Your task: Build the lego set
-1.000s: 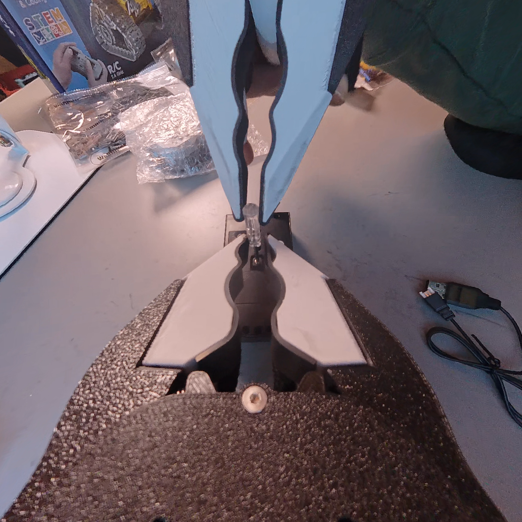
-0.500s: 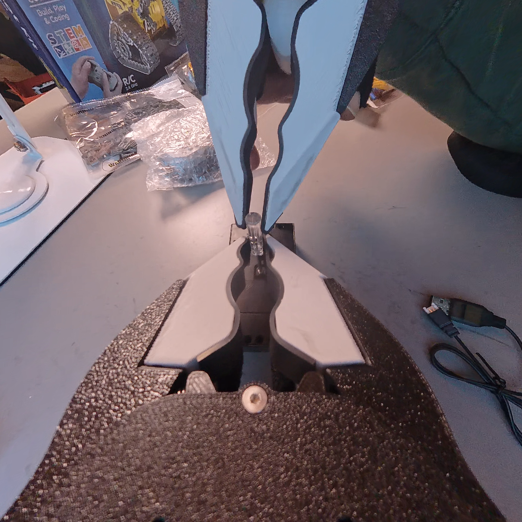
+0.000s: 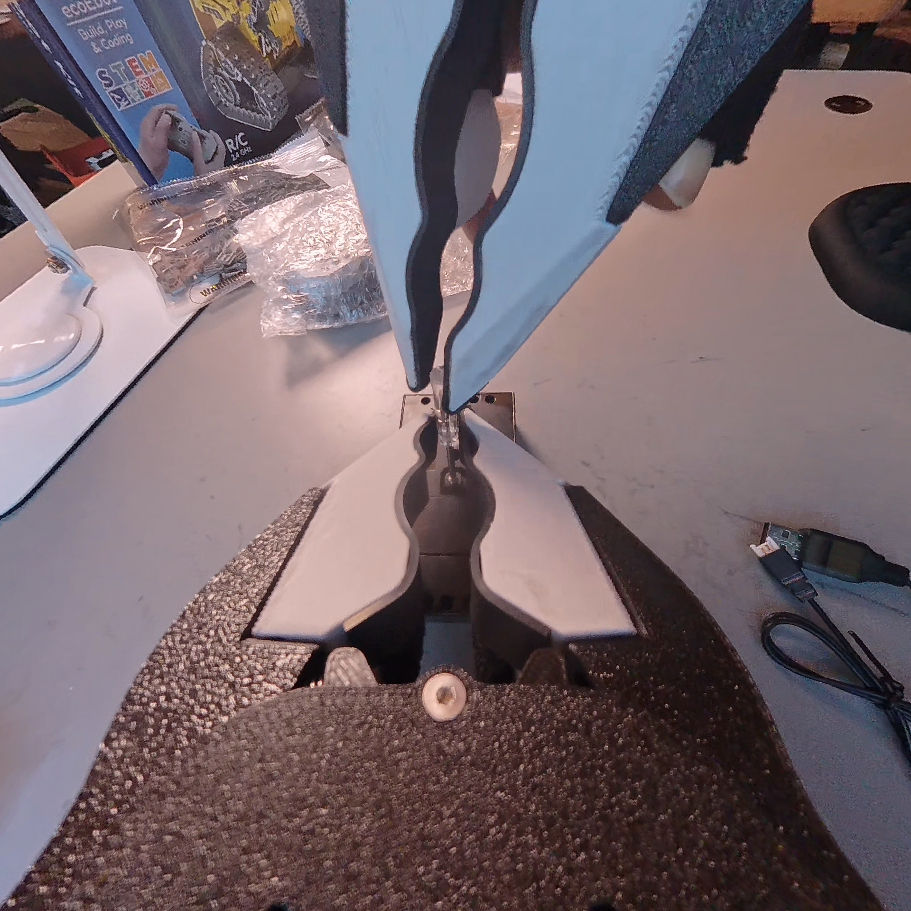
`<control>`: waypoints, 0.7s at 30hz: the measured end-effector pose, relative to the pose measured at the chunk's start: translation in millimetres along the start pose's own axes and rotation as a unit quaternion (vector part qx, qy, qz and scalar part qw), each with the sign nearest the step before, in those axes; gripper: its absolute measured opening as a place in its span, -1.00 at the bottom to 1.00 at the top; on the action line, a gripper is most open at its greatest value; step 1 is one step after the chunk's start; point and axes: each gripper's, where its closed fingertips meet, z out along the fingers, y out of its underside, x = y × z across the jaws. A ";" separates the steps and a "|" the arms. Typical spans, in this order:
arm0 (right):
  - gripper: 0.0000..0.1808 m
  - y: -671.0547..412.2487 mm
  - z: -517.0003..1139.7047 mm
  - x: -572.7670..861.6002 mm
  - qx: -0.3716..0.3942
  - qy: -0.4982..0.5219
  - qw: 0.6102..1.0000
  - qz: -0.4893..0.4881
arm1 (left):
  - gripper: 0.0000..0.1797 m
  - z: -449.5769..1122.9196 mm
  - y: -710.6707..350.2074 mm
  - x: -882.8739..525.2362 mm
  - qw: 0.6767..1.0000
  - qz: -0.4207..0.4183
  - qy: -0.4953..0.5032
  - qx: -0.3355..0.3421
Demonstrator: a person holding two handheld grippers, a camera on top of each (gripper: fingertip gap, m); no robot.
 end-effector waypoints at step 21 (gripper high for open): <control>-0.92 3.2 3.3 -1.9 -0.114 -0.117 0.979 -0.120 | -0.88 -6.1 1.2 -1.2 1.000 -0.015 0.014 0.010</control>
